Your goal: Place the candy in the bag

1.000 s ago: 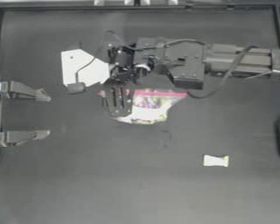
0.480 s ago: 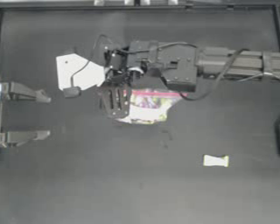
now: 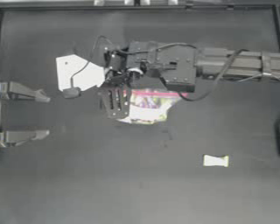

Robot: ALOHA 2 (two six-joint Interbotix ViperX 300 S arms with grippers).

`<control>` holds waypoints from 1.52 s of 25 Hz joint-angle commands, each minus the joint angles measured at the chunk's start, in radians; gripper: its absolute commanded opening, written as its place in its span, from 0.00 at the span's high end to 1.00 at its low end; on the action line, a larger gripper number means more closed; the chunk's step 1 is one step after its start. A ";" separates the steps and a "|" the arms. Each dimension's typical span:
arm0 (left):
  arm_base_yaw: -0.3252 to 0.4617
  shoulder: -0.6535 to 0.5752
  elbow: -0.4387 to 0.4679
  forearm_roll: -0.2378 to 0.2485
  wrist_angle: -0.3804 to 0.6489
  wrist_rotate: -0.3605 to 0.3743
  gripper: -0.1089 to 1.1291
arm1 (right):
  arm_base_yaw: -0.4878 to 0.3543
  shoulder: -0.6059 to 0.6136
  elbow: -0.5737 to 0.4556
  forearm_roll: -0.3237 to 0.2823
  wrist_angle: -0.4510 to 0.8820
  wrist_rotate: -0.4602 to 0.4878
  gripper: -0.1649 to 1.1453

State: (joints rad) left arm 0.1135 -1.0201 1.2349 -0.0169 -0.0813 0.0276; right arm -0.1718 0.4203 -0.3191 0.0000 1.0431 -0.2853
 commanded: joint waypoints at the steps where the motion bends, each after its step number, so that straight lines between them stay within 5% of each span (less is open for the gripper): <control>1: 0.002 0.003 -0.011 -0.003 -0.009 -0.002 0.09 | 0.003 -0.021 -0.026 -0.011 -0.005 0.000 0.30; 13: 0.002 0.002 -0.006 -0.003 -0.009 -0.002 0.09 | 0.002 -0.020 -0.028 -0.025 -0.006 -0.006 0.43; 25: 0.002 -0.006 0.006 -0.003 -0.009 -0.002 0.09 | -0.011 -0.031 -0.018 -0.023 -0.008 -0.025 0.81; 38: 0.018 -0.029 0.020 -0.014 -0.003 -0.002 0.09 | -0.014 -0.100 0.043 0.012 -0.051 -0.034 0.83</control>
State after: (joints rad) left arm 0.1273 -1.0554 1.2655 -0.0276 -0.0813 0.0276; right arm -0.1841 0.3835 -0.2777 -0.0015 1.0109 -0.3175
